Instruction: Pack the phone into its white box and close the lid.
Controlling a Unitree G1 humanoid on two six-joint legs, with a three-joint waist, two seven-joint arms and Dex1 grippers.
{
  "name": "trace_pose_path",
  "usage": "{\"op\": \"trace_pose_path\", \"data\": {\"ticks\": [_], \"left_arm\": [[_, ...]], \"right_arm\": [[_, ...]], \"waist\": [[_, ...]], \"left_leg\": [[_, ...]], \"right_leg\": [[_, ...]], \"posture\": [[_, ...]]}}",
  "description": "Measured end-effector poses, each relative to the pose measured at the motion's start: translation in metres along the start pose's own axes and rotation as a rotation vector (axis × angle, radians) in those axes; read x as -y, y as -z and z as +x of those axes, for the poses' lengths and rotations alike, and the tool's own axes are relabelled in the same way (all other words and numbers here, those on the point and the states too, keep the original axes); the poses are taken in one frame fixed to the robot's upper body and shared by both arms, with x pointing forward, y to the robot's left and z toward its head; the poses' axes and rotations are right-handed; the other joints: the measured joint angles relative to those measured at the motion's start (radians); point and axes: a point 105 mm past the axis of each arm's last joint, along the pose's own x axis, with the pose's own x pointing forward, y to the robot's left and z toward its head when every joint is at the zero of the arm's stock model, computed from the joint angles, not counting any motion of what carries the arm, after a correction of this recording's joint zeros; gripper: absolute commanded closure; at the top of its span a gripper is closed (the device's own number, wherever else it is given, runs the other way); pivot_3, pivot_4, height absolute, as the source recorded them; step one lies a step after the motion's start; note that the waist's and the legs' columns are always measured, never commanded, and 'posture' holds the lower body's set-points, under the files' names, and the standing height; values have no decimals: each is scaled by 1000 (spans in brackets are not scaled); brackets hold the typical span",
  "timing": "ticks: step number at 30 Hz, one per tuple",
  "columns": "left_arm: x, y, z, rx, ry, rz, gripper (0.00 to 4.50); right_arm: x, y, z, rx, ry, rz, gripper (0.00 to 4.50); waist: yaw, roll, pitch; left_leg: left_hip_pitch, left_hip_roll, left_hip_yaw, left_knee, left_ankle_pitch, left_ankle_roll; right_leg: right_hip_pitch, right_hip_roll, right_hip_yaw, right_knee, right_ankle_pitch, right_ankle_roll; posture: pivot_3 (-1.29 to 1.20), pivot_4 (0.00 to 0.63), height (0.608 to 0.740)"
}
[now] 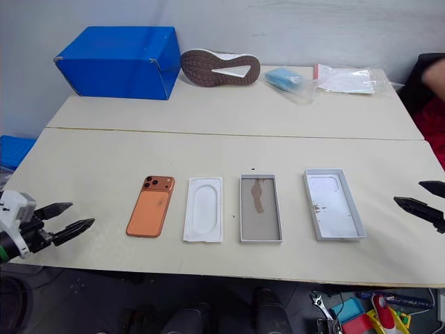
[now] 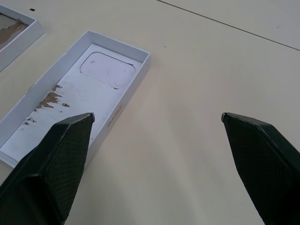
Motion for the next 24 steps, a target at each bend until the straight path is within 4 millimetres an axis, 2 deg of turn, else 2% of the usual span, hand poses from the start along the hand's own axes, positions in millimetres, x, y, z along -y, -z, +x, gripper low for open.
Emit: {"op": "trace_pose_path", "data": {"ticks": [4,24], "left_arm": [[7,4,4,-14,35,-16,0],[0,7,7,-32,18,-37,0]], "right_arm": [[-1,2,0,-10,-3,1,47],[2,2,-5,-14,36,-29,47]], "waist": [[0,0,0],[0,0,0]], "left_leg": [[0,0,0,0,0,0],[0,0,0,0,0,0]], "right_leg": [[0,0,0,0,0,0],[0,0,0,0,0,0]], "posture": [[0,150,740],[0,150,740]]}}
